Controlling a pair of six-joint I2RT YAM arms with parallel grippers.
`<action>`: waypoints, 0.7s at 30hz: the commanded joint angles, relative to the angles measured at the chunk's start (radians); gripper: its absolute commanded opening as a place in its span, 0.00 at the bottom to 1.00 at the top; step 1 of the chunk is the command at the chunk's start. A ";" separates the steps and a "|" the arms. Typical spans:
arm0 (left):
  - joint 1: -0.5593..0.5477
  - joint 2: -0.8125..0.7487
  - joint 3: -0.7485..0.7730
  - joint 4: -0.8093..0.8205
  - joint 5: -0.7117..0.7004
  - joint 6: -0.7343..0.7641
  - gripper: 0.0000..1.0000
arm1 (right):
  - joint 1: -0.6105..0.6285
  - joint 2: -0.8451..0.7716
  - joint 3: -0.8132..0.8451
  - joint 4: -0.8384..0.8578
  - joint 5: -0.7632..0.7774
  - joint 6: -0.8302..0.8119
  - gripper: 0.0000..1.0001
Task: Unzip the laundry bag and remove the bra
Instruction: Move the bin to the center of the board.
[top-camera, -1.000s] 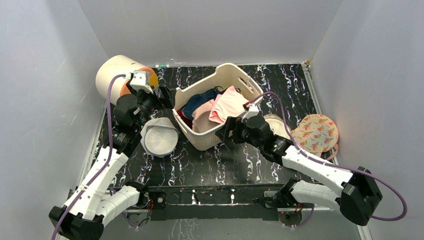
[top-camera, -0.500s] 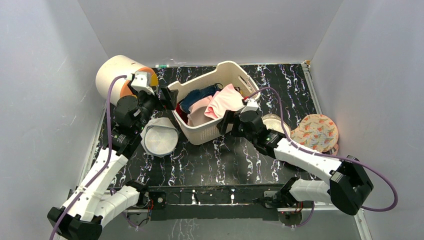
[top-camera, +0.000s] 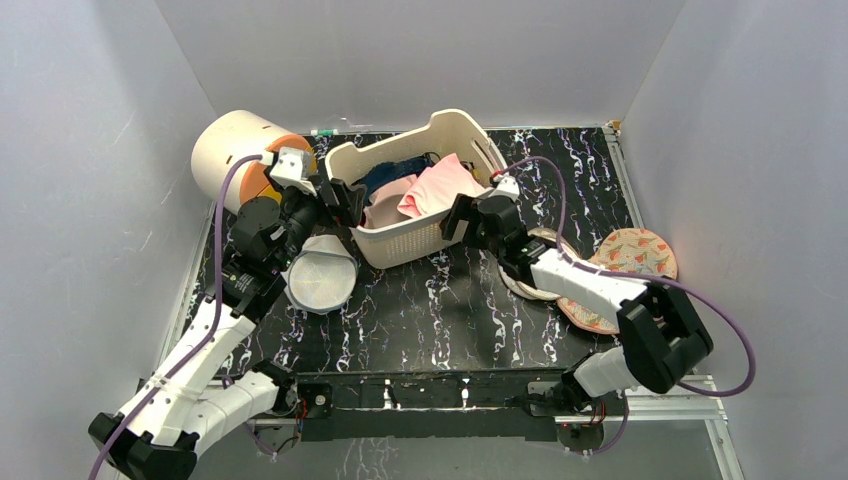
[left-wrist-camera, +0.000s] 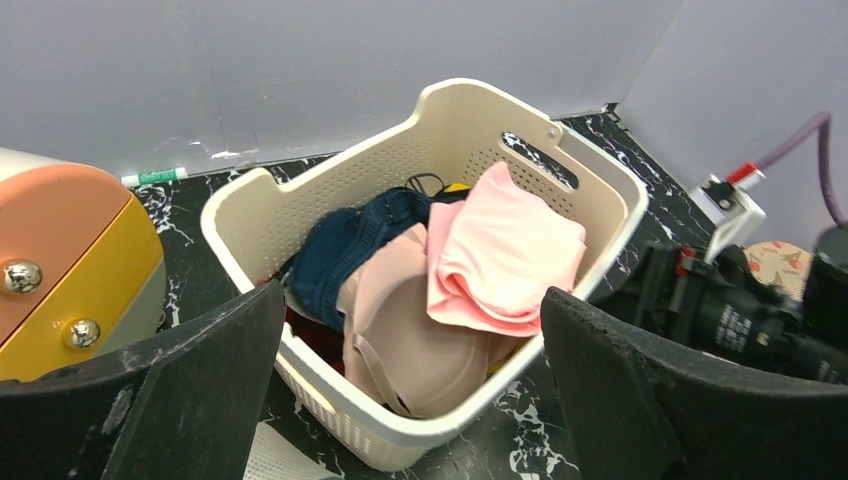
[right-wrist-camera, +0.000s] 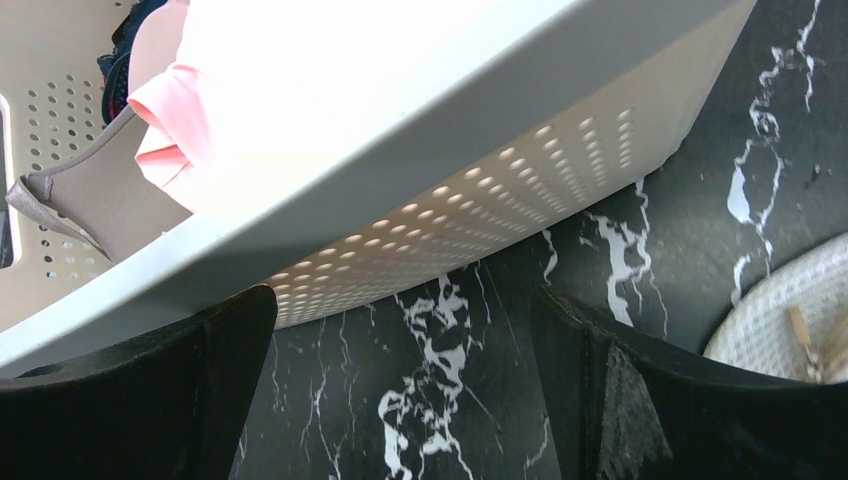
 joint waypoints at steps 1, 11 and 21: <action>-0.033 -0.024 -0.007 0.034 -0.035 0.024 0.98 | -0.029 0.070 0.118 0.148 -0.001 -0.016 0.98; -0.115 -0.033 -0.057 0.076 -0.083 0.019 0.98 | -0.074 0.147 0.246 0.048 -0.166 -0.100 0.98; -0.115 -0.026 -0.031 0.049 -0.052 -0.006 0.98 | -0.168 -0.209 0.088 -0.360 -0.042 -0.108 0.98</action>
